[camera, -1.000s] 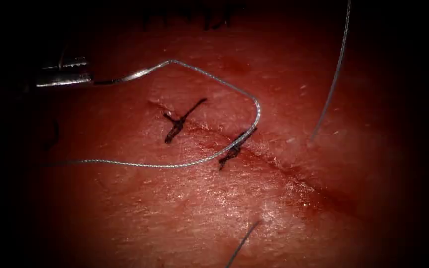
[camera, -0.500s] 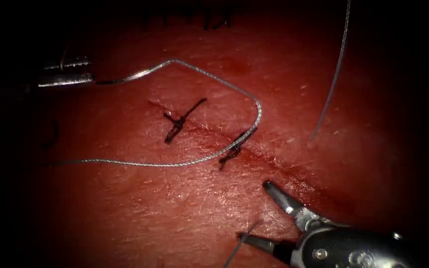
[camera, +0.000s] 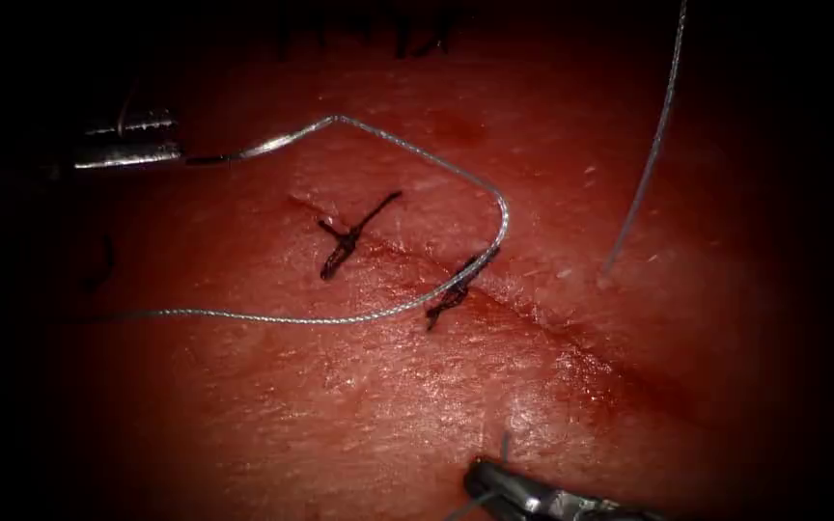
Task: Wound Closure
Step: Right end-effector grasps suture and pulls until only a short tail remains
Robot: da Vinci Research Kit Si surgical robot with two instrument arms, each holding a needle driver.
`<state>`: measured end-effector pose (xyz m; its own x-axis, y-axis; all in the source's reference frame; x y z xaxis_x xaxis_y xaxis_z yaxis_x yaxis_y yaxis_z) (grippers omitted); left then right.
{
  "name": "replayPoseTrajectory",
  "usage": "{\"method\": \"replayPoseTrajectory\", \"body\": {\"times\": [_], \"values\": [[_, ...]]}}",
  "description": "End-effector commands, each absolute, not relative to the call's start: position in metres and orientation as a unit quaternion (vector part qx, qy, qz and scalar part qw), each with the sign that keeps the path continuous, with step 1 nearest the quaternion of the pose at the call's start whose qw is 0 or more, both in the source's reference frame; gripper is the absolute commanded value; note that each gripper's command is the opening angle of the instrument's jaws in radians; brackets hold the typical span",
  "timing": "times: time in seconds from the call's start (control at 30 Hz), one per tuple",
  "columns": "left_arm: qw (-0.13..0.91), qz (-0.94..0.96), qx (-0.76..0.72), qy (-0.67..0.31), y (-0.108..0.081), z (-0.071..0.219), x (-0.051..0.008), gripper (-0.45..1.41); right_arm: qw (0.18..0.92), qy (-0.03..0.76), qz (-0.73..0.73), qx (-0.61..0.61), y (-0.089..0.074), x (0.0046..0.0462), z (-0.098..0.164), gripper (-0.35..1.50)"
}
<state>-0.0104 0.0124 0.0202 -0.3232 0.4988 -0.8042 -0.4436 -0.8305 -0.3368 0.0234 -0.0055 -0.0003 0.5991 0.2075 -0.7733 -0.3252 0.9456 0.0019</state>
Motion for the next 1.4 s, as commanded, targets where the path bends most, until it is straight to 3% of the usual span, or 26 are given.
{"method": "replayPoseTrajectory", "body": {"times": [0.03, 0.47, 0.5, 0.53, 0.57, 0.6, 0.67, 0.77, 0.83, 1.0, 1.13, 1.4], "values": [[0.289, 0.813, -0.505, -0.027, 0.012, 0.021, -0.011, -0.45, 0.89, 0.429, 0.144, -0.062, -0.008, 0.0245, -0.001, -0.35], [0.289, 0.813, -0.505, -0.027, 0.012, 0.021, -0.0111, -0.45, 0.885, 0.448, 0.122, -0.024, -0.013, 0.0286, -0.011, -0.35], [0.289, 0.813, -0.505, -0.027, 0.012, 0.021, -0.0111, -0.45, 0.887, 0.446, 0.12, -0.019, -0.013, 0.0289, -0.012, -0.16], [0.289, 0.813, -0.505, -0.027, 0.012, 0.021, -0.0111, -0.45, 0.888, 0.443, 0.122, -0.016, -0.012, 0.0292, -0.012, 0.46], [0.29, 0.813, -0.505, -0.027, 0.012, 0.021, -0.011, -0.45, 0.886, 0.445, 0.125, -0.018, -0.011, 0.0283, -0.011, 0.81], [0.289, 0.813, -0.505, -0.027, 0.012, 0.021, -0.011, -0.45, 0.884, 0.448, 0.132, -0.023, -0.01, 0.0278, -0.011, 1.06], [0.289, 0.813, -0.505, -0.028, 0.012, 0.02, -0.0109, -0.45, 0.877, 0.455, 0.147, -0.042, -0.008, 0.0266, -0.01, 1.26], [0.289, 0.813, -0.505, -0.03, 0.012, 0.02, -0.0107, -0.45, 0.876, 0.454, 0.155, -0.047, -0.006, 0.0245, -0.008, 1.25], [0.289, 0.813, -0.505, -0.03, 0.013, 0.02, -0.0108, -0.45, 0.88, 0.444, 0.161, -0.055, -0.004, 0.0231, -0.006, 1.13], [0.29, 0.812, -0.505, -0.029, 0.012, 0.02, -0.0111, -0.45, 0.884, 0.433, 0.166, -0.067, -0.002, 0.0212, -0.002, 1.21], [0.289, 0.812, -0.506, -0.029, 0.012, 0.021, -0.0113, -0.45, 0.884, 0.429, 0.167, -0.077, -0.002, 0.0215, 0.001, 1.31], [0.289, 0.812, -0.506, -0.029, 0.012, 0.021, -0.0113, -0.45, 0.887, 0.426, 0.166, -0.069, -0.001, 0.0241, 0.004, 1.28]]}}
